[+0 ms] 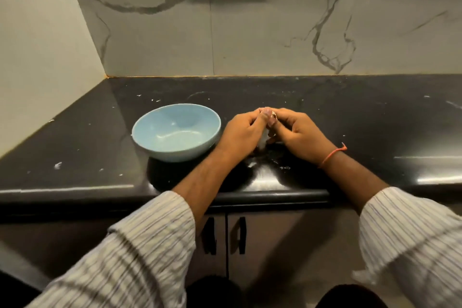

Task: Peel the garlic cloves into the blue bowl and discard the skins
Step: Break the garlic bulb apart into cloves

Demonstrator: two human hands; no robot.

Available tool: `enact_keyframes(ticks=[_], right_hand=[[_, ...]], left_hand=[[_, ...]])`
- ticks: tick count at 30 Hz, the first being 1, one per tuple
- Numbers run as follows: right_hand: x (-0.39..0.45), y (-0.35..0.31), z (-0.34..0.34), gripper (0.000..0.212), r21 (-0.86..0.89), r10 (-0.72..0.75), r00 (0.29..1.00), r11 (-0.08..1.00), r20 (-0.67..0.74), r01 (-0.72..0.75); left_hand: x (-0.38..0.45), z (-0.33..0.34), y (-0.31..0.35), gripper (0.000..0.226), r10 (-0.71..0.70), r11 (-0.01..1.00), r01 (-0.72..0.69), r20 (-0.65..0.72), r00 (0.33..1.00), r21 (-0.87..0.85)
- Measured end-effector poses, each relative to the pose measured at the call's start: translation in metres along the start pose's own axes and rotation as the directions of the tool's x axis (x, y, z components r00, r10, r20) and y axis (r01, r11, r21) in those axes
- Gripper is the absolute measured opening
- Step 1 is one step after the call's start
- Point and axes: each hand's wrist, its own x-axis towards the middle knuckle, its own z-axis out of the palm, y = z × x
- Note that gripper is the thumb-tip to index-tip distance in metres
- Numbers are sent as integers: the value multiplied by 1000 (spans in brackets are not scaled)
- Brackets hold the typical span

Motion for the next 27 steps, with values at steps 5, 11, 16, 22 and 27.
enact_keyframes(ticks=[5, 11, 16, 22, 27], right_hand=[[-6, -9, -2, 31, 84, 21, 1000, 996, 14, -22], [-9, -14, -10, 30, 112, 7, 999, 994, 44, -12], [-6, -8, -10, 32, 23, -32, 998, 999, 60, 31], [0, -2, -10, 37, 3, -21, 995, 1000, 102, 21], [1, -2, -9, 38, -15, 12, 997, 1000, 77, -11]], left_hand=[[-11, 5, 16, 54, -14, 978, 14, 0, 1000, 206], [-16, 7, 21, 57, 27, 967, -12, -58, 998, 255], [-11, 8, 18, 56, -18, 962, 26, -32, 999, 271], [-4, 9, 15, 57, -61, 959, 69, -36, 997, 276], [-1, 9, 14, 62, -63, 971, 68, -26, 998, 231]])
